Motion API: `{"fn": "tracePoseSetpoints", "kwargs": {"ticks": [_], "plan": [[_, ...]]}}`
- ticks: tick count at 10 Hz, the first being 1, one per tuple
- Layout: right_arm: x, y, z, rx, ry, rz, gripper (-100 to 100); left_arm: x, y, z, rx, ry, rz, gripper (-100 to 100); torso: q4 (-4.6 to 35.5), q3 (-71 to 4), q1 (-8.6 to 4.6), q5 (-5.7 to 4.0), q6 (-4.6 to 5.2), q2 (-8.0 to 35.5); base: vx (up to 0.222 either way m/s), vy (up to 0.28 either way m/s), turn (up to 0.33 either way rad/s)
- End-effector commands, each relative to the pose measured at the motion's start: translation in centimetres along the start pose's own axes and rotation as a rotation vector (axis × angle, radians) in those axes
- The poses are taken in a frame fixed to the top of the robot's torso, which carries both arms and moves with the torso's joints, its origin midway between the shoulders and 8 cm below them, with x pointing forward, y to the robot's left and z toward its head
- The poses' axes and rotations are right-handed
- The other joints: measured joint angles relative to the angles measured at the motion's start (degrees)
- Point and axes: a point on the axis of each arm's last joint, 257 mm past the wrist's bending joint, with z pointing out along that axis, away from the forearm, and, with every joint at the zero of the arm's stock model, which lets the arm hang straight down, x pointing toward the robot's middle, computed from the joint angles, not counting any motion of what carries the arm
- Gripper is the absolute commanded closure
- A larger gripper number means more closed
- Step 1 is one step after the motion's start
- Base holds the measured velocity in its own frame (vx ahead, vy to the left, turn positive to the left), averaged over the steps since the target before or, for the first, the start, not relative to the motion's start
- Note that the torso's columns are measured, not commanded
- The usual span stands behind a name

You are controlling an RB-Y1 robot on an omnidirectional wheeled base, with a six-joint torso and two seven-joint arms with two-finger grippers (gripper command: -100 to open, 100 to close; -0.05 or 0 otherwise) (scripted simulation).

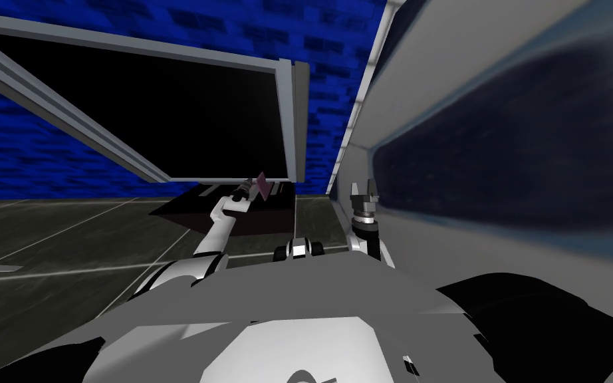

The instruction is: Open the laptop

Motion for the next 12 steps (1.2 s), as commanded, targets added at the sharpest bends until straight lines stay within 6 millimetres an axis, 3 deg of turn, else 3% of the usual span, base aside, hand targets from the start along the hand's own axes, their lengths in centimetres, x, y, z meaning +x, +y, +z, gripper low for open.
{"fn": "tracePoseSetpoints", "kwargs": {"ticks": [1,6,7,12], "plan": [[0.0,0.0,0.0,0.000,0.000,0.000,0,-0.5,0.5,-0.5,0.015,-0.017,0.075,-100,0.02,0.05,0.30,0.08,-0.02,0.10,0.032,-0.150,0.023],[0.0,0.0,0.0,0.000,0.000,0.000,0,-0.8,0.9,-0.9,0.027,-0.030,0.138,-100,0.05,0.10,0.53,0.14,-0.02,0.17,0.017,-0.093,0.017],[0.0,0.0,0.0,0.000,0.000,0.000,0,-0.8,0.8,-0.9,0.027,-0.030,0.138,100,0.05,0.11,0.56,0.17,-0.03,0.19,0.000,0.000,0.000],[0.0,0.0,0.0,0.000,0.001,-0.001,0,0.5,-0.8,0.1,-0.006,0.015,-0.059,100,0.05,0.13,0.50,0.15,-0.04,0.21,-0.044,0.167,-0.042]]}}
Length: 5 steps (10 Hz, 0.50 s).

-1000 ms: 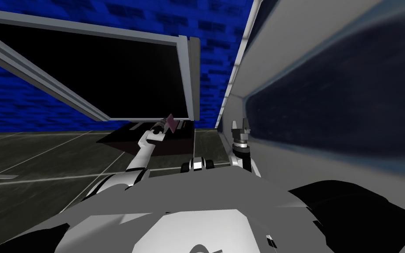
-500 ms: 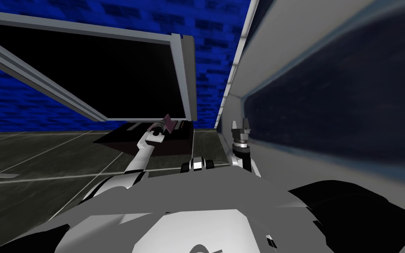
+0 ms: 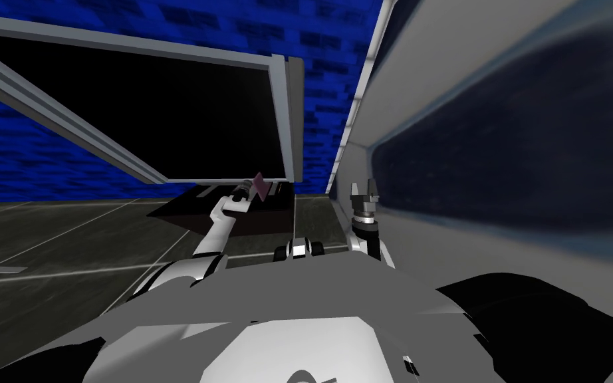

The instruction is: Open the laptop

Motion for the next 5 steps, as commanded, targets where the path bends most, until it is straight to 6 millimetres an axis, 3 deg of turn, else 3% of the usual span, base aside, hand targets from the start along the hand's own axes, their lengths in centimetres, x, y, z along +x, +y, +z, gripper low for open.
{"fn": "tracePoseSetpoints", "kwargs": {"ticks": [1,2,3,5], "plan": [[0.0,0.0,0.0,0.000,0.000,0.000,0,0.7,-0.8,0.4,-0.017,0.024,-0.093,100,0.00,0.00,-0.13,-0.04,0.02,-0.01,-0.046,0.189,-0.030],[0.0,0.0,0.0,0.000,0.000,0.000,0,0.5,-0.6,0.3,-0.012,0.018,-0.073,100,-0.02,-0.05,-0.29,-0.09,0.02,-0.10,-0.016,0.081,-0.008],[0.0,0.0,0.0,0.000,0.000,0.000,0,0.3,-0.1,0.1,-0.008,0.007,-0.029,-100,-0.05,-0.11,-0.59,-0.17,0.02,-0.18,0.015,-0.059,0.035],[0.0,0.0,0.0,0.000,0.000,0.001,0,0.0,0.3,-0.1,0.000,-0.004,0.020,-100,-0.06,-0.14,-0.72,-0.23,0.04,-0.23,0.044,-0.139,0.038]]}}
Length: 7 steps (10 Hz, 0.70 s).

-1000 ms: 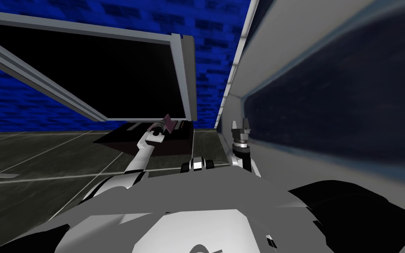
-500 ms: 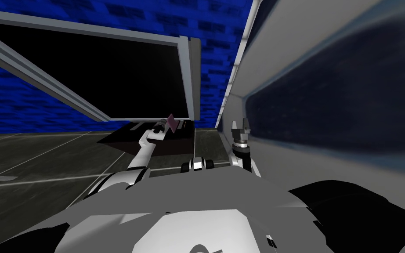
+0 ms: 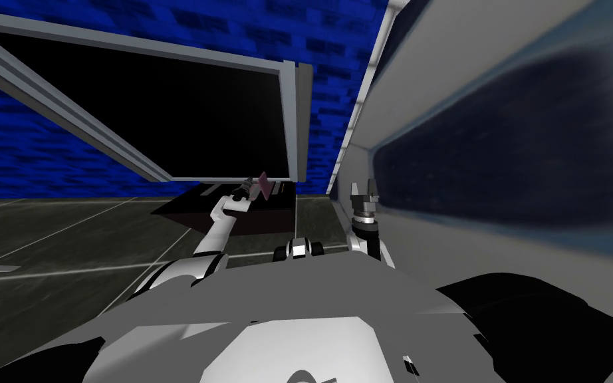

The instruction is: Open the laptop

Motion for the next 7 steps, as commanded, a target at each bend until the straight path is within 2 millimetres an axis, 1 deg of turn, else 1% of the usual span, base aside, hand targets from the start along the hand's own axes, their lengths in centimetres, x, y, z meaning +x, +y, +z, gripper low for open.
{"fn": "tracePoseSetpoints", "kwargs": {"ticks": [1,3,5,7], "plan": [[0.00,0.00,0.00,0.000,0.000,0.000,0,-0.33,0.51,-0.40,0.014,-0.016,0.072,-100,0.01,0.04,0.24,0.08,-0.01,0.06,0.038,-0.172,0.024],[0.00,0.00,0.00,0.000,0.000,0.000,0,-0.60,0.91,-0.68,0.023,-0.027,0.126,-100,0.06,0.12,0.61,0.19,-0.03,0.20,0.039,-0.156,0.030],[0.00,0.00,0.00,0.000,0.000,0.000,0,-0.80,1.29,-0.95,0.031,-0.036,0.178,-100,0.05,0.11,0.69,0.21,-0.04,0.17,0.028,-0.124,0.035],[0.00,0.00,0.00,0.000,0.000,0.000,0,-0.73,1.17,-0.94,0.029,-0.033,0.164,-100,0.08,0.16,0.75,0.22,-0.03,0.25,0.000,-0.035,0.004]]}}
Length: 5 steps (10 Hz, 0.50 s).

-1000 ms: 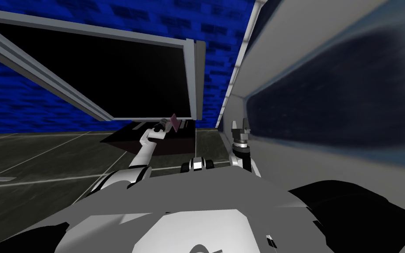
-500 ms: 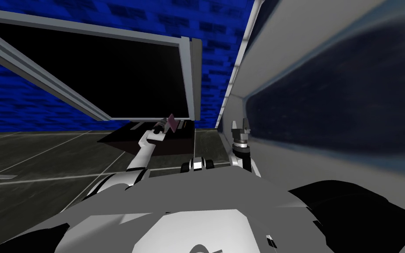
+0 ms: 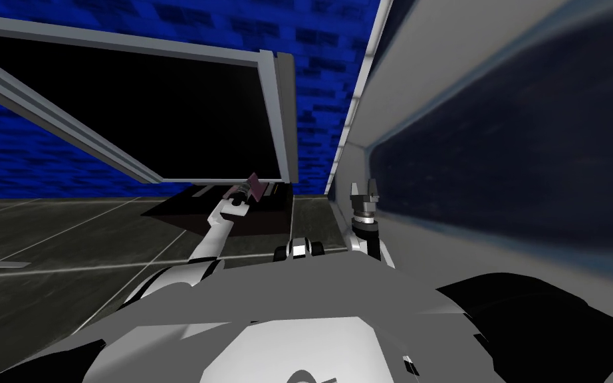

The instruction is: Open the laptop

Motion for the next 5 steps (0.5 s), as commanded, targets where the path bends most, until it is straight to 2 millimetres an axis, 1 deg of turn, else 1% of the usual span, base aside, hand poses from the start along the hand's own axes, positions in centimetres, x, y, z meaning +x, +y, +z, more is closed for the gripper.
{"fn": "tracePoseSetpoints", "kwargs": {"ticks": [1,2,4,5], "plan": [[0.0,0.0,0.0,0.000,0.000,0.000,0,0.0,0.0,0.0,0.000,0.000,0.000,100,-0.01,-0.02,0.03,0.02,-0.01,-0.04,0.000,0.000,0.000],[0.0,0.0,0.0,0.000,0.000,0.000,0,0.4,-0.8,-0.1,0.013,0.016,-0.023,100,-0.03,-0.05,-0.07,0.00,-0.01,-0.08,0.028,0.015,0.152],[0.0,0.0,0.0,0.000,0.000,0.000,0,1.3,-2.2,-0.4,0.037,0.048,-0.056,100,-0.07,-0.15,-0.06,-0.01,-0.02,-0.24,0.067,0.062,0.209],[0.0,0.0,0.0,0.000,0.000,0.000,0,1.4,-2.2,-0.4,0.037,0.052,-0.067,100,-0.08,-0.15,-0.08,-0.01,-0.01,-0.23,0.055,0.047,0.036]]}}
